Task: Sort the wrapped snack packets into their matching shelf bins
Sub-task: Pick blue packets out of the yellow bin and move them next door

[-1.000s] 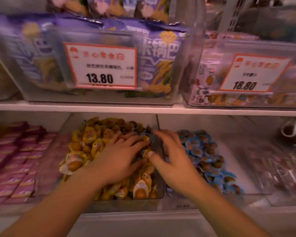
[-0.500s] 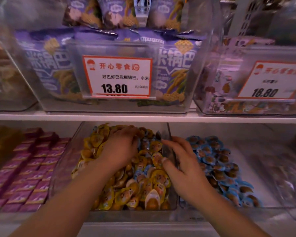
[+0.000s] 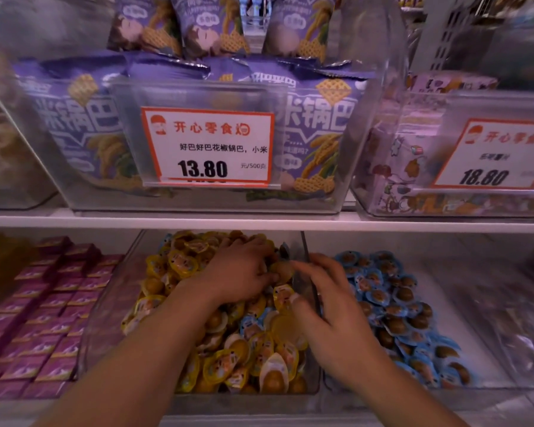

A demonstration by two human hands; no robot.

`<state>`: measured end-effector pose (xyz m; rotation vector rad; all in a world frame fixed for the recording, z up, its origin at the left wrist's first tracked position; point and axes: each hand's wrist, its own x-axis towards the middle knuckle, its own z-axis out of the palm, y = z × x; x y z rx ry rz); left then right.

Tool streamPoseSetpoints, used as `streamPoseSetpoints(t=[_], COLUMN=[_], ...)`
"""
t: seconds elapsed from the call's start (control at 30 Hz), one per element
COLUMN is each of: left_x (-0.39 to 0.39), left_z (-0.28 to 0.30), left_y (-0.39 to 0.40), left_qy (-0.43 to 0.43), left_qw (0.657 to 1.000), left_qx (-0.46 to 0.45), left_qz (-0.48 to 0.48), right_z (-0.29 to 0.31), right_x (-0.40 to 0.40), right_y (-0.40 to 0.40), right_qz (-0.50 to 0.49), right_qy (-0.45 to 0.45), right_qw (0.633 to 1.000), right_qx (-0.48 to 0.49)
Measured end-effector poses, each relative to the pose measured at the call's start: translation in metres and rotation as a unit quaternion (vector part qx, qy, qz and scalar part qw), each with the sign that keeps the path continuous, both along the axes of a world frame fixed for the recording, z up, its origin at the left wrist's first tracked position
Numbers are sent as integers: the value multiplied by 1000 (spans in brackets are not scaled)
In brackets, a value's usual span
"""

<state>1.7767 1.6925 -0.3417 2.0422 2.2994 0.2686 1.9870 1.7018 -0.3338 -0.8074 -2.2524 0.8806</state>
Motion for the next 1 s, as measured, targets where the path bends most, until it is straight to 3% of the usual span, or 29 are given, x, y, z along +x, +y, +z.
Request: streamPoseSetpoints(t=[0.2,0.37,0.5,0.63,0.7,0.77,0.83,0.87,0.93,1.0], left_x=[3,-8,-12,-13,-8,-3,4,8,12,15], left_z=[3,16,22,31,39,46,48,48,44,41], left_y=[-7,-13,-24,-44,-56,-68,-82,-89,-102,-110], left_qy=[-37,-48,-189,-379,-508,-634,-709,-732,-765,-785], left_qw=[991,989,960,877,793,699,637,616,579,558], left_qx=[121,134,164,217,259,255,220,204,180,168], left_qz=[-44,35,124,203,213,211,206,208,216,210], right_z=[0,1,2,2,5,13,21,24,29,26], right_x=[1,2,2,1,1,0,-6,-12,-30,-51], right_y=[1,0,1,-1,-4,-10,-18,-25,-40,-54], right_qz=[3,5,-3,-5,-17,-43,-50,-42,2,47], right_qy=[1,0,-16,-20,-24,-22,19,53,121,174], right_qw=[1000,1000,1000,1000,999,992,979,980,992,963], right_qx=[10,17,13,12,30,117,197,189,47,-202])
